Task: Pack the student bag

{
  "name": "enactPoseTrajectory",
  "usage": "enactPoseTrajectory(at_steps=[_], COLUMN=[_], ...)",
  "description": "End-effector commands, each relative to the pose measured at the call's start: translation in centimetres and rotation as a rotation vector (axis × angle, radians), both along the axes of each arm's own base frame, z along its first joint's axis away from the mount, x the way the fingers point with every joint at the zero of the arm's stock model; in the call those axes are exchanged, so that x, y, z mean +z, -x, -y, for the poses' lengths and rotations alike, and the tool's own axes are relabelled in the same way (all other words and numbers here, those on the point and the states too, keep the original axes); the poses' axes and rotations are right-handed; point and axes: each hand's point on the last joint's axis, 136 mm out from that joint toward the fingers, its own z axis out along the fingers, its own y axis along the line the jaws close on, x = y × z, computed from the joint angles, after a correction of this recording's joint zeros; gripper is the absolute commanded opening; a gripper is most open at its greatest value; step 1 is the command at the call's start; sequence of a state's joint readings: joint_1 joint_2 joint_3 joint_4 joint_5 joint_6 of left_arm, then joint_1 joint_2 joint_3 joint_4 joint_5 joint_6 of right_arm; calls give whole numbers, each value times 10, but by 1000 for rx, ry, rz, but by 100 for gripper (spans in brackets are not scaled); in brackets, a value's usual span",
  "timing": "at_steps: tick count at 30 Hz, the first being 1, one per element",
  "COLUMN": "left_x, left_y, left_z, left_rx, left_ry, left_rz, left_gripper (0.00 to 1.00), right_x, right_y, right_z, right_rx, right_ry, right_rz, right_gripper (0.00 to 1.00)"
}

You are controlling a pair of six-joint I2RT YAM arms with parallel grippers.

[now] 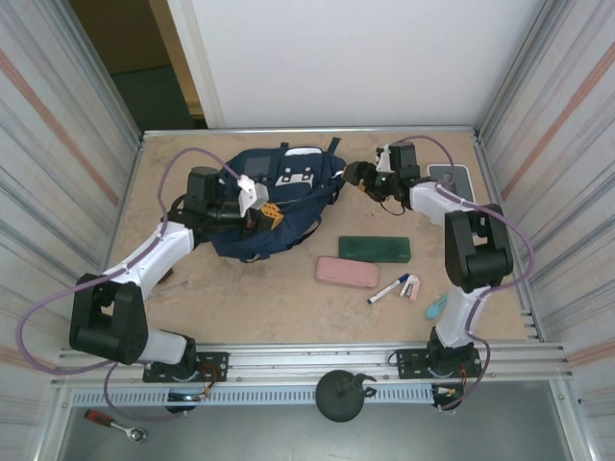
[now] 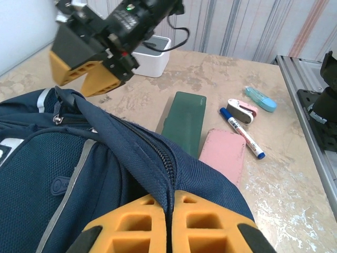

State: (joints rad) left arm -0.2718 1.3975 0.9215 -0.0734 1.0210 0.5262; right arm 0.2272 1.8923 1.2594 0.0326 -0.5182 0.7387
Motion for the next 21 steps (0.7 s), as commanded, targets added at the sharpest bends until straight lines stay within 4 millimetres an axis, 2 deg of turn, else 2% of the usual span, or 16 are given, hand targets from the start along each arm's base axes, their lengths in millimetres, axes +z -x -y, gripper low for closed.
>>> enactPoseTrajectory(at_steps=[1,4,6,9,10,15,21], left_x=[19,11,6,0,-2,-14,-39], left_y=[3,3,2,-1,-2,-12,-49], left_z=[10,13,15,15,15,14,-3], left_rx=[-68,-71,-69,-58,-55,-8,194], left_ry=[49,30,19,5,2,-42,-166], left_rz=[60,38,25,9,5,-30,-94], left_gripper=[0,0,0,0,0,2,6], right_x=[3,-1,-6,-16,-17,-15,-13], right_y=[-14,-22,-23,-21,-20,-5,22], right_z=[-16,-21,-21,-10,-5,23,40], right_rx=[-22,-9,-5,-17,-23,-62,-103], right_ry=[-73,-72,-58,8,27,86,115], right_rz=[-34,-42,-52,-58,-55,-31,-15], right_gripper=[72,66,51,21,15,2,0])
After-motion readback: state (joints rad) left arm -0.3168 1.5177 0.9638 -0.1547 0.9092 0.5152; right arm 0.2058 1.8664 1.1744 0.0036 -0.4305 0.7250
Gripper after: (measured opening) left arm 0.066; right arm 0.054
